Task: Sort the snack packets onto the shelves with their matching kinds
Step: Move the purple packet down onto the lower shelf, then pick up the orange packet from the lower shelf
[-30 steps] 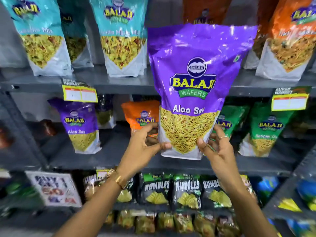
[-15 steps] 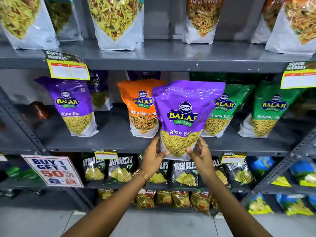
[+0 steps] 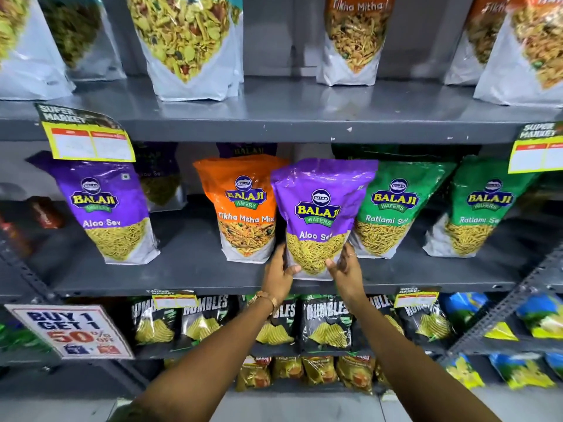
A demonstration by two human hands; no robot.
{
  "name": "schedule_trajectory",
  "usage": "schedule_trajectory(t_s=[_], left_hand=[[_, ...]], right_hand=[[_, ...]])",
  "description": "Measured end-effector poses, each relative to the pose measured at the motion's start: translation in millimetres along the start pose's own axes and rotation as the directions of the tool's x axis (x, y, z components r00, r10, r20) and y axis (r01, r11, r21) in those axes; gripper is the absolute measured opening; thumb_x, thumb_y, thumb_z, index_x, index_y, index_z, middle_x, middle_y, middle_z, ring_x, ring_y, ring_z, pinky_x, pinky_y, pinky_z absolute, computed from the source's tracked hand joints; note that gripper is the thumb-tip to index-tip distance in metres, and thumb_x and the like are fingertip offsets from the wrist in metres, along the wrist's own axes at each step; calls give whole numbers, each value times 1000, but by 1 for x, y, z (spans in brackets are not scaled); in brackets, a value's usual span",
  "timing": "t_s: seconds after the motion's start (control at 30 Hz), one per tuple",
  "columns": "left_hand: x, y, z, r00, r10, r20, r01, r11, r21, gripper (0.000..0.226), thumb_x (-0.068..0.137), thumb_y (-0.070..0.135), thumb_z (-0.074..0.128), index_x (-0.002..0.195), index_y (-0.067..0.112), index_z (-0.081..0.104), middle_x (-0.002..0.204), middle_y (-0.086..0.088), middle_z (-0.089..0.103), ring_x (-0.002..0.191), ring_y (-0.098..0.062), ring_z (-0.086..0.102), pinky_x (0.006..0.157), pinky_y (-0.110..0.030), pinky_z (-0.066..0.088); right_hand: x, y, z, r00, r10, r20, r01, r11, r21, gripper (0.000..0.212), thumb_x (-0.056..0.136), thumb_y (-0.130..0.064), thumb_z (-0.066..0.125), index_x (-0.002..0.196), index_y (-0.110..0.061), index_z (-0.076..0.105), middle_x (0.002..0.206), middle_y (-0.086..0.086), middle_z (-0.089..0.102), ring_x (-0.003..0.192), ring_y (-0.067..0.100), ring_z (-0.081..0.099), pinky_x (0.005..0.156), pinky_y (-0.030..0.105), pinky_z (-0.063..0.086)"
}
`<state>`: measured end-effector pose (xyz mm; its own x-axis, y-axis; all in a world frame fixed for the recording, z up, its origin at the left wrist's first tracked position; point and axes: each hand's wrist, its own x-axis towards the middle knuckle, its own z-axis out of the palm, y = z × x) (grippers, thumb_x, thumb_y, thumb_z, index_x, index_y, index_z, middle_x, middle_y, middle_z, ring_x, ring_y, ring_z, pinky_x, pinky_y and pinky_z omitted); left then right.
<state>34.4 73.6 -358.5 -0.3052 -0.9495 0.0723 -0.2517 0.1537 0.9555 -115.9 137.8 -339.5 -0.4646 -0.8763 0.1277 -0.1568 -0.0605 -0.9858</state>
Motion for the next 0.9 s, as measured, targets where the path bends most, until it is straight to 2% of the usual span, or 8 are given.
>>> schedule_trajectory(t_s=[0.17, 0.3, 0.43, 0.5, 0.6, 0.67, 0.77, 0.9], left_hand=[[3, 6, -3, 1000, 22, -3, -22, 999, 31, 75, 77, 33, 61, 145, 15, 36, 142, -11, 54, 128, -29, 54, 107, -47, 45], [2, 8, -5, 998, 42, -37, -40, 998, 49, 59, 89, 8, 61, 143, 8, 39, 141, -13, 54, 124, -22, 53, 98, -19, 41], [1, 11, -8, 996, 49, -77, -48, 999, 4, 55, 86, 8, 65, 138, 10, 47, 134, -14, 60, 118, -26, 59, 100, -37, 49], [-4, 10, -17, 992, 16, -122, -13, 1000, 26, 47, 86, 9, 68, 130, 8, 54, 126, -12, 63, 108, -23, 62, 96, -37, 52], [-15, 2, -41, 952, 106, -289, -71, 989, 130, 32, 85, 19, 70, 113, 7, 59, 107, -6, 61, 97, -25, 61, 86, -45, 54], [-16, -4, -64, 880, 149, -451, -51, 974, 221, 45, 75, 32, 76, 107, 8, 54, 101, -1, 52, 94, -25, 55, 84, -46, 50], [-5, -4, -95, 794, 17, -608, 90, 985, 145, 83, 58, 46, 85, 119, 8, 44, 113, -8, 46, 106, -29, 50, 95, -49, 44], [22, 1, -121, 881, -199, -429, 187, 980, -71, 124, 53, 41, 92, 149, 16, 17, 154, -13, 22, 141, -30, 30, 115, -45, 31]], right_hand=[[8, 10, 9, 999, 10, -37, -10, 1000, -10, 69, 88, -8, 60, 147, -10, 25, 137, -12, 37, 133, 10, 33, 112, 34, 28], [12, 14, 15, 999, 13, -41, -14, 999, -42, 67, 89, -9, 59, 147, -10, 26, 132, -14, 39, 130, 9, 34, 109, 29, 28], [8, 11, 23, 994, 19, -104, -18, 1000, 6, 68, 89, -9, 60, 147, -9, 26, 139, -13, 33, 134, 9, 31, 111, 29, 28], [-4, 13, 28, 978, -12, -207, 8, 1000, -21, 60, 88, -17, 62, 142, -11, 37, 140, -5, 44, 133, 15, 41, 109, 35, 35], [-32, 11, 39, 920, -26, -391, -21, 993, -115, 36, 89, -29, 60, 120, -12, 55, 119, 10, 58, 113, 30, 56, 96, 48, 48], [-51, 1, 55, 955, -64, -289, 32, 993, -115, 23, 92, -30, 56, 109, -15, 58, 107, 11, 62, 101, 27, 60, 88, 42, 50], [-58, -17, 89, 999, -45, 9, 46, 993, -109, 21, 94, -27, 53, 114, -21, 57, 111, 5, 63, 100, 8, 59, 87, 25, 49], [-33, -33, 134, 985, 112, 134, -94, 987, -131, 45, 92, -26, 56, 131, -5, 49, 127, 10, 58, 114, 21, 57, 100, 39, 46]])
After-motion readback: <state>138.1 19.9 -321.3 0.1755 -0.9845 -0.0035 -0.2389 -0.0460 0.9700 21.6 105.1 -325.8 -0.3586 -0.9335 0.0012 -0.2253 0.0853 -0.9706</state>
